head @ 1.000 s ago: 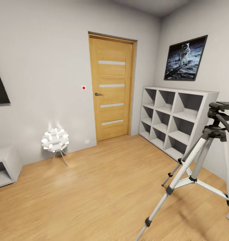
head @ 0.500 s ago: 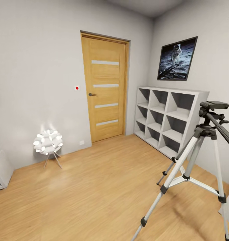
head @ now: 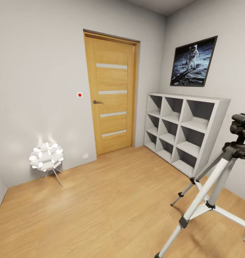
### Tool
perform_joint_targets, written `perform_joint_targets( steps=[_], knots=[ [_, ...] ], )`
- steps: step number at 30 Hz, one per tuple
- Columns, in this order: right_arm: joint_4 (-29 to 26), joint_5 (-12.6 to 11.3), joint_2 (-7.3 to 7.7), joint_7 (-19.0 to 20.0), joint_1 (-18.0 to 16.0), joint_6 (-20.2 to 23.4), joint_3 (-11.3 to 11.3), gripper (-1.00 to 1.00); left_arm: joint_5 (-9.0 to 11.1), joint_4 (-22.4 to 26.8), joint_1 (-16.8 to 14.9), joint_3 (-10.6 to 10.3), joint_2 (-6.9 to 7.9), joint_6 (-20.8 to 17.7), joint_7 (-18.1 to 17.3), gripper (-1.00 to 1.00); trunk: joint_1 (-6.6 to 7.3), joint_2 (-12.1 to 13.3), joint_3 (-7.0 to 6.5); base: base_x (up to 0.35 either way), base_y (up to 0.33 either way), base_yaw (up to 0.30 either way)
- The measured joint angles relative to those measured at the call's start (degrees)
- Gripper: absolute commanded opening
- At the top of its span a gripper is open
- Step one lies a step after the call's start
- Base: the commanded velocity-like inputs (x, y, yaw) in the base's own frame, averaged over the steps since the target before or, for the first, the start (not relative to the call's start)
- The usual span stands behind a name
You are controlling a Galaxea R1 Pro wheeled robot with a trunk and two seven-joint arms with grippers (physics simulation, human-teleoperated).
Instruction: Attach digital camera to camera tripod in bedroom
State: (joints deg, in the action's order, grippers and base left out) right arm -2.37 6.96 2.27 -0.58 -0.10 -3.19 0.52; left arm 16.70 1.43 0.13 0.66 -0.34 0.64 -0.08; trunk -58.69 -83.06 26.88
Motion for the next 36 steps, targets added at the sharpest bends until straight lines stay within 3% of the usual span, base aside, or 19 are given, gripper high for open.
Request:
perform_joint_targets(
  steps=[27,33,36],
  knots=[
    [0.00,0.01,-0.12,0.23,0.01,0.12,-0.08,1.00,0.02,0.00,-0.01,0.00,0.09,0.00,0.01,1.00,-0.03,0.00,0.00,0.041,0.000,0.000],
    [-0.16,0.00,1.68,-0.14,0.00,0.03,-0.05,1.00,0.01,0.00,-0.01,0.00,0.02,0.00,0.06,1.00,-0.03,0.00,0.00,0.000,0.000,0.000],
    [-6.76,0.20,2.02,0.40,-0.02,1.29,-0.04,1.00,0.00,0.00,-0.01,0.00,0.00,0.00,0.01,1.00,-0.03,0.00,0.00,0.000,0.000,0.000]
  ],
)
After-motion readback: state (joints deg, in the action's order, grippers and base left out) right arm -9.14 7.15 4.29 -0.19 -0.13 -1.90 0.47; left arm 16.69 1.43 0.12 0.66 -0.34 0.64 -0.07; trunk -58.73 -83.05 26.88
